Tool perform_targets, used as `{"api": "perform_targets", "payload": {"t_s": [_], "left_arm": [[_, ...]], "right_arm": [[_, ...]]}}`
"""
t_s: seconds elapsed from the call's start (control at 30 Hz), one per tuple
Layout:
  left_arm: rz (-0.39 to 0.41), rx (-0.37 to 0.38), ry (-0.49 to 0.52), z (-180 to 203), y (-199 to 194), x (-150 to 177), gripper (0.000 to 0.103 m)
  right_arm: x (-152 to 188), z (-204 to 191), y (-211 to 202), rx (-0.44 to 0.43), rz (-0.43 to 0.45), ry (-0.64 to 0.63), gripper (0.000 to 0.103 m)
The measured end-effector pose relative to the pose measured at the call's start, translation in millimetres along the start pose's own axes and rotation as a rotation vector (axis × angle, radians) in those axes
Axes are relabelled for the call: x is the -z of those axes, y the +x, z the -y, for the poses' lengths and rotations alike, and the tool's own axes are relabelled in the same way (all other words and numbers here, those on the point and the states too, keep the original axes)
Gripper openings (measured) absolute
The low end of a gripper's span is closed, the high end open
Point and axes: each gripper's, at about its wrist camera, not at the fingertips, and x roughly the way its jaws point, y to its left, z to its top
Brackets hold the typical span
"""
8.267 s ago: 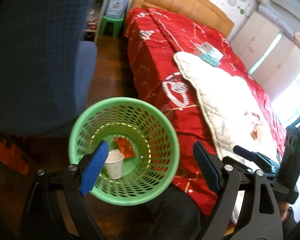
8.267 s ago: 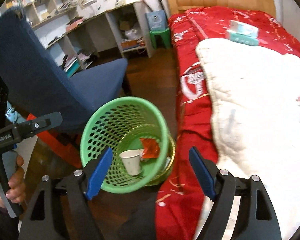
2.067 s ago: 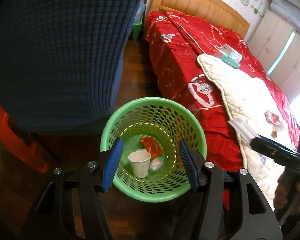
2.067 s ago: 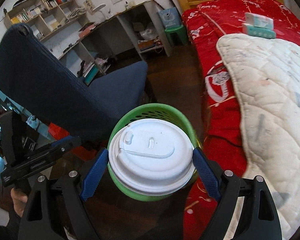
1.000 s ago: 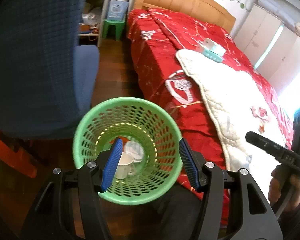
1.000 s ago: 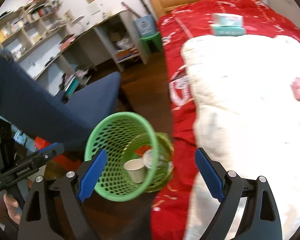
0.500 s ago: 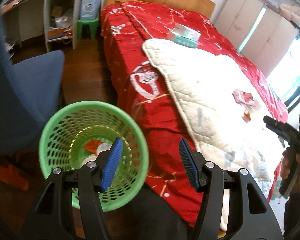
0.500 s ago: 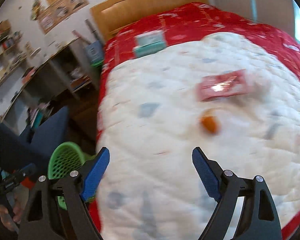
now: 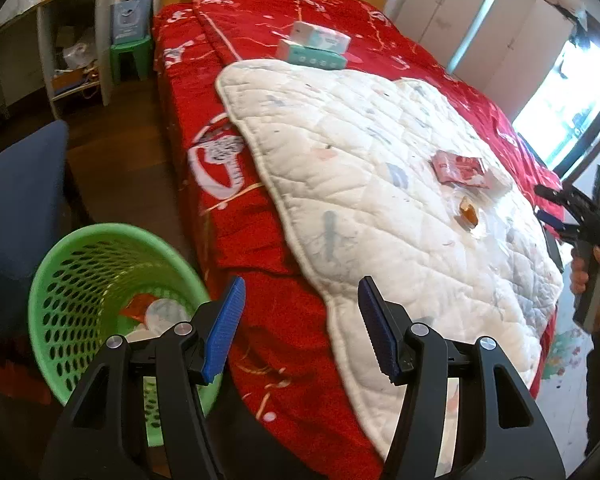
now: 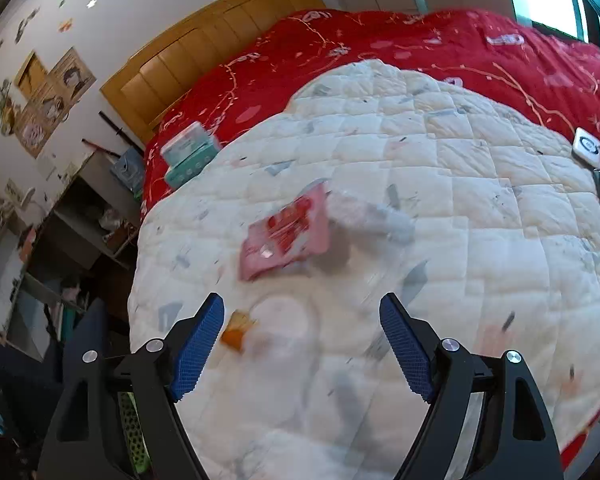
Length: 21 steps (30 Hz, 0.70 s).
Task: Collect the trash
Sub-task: 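Move both tools back over the white quilted pad, then grasp the white foam block with the right tool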
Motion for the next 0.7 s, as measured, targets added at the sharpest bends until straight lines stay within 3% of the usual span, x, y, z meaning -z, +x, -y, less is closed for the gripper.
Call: {"api": "perform_targets", "payload": {"t_s": [0.3, 0.7], "left_arm": [[-0.019, 0.007, 0.021, 26.9, 24.4, -17.7, 0.059], [-0.048, 0.003, 0.047, 47.1, 46.6, -26.8, 0.059]], "right_arm": [[-44.6, 48.5, 40.2, -0.064, -0.06, 0.107, 0.078], [-62.0, 73.0, 85.7, -0.084, -0.133, 0.145, 0.078]]}}
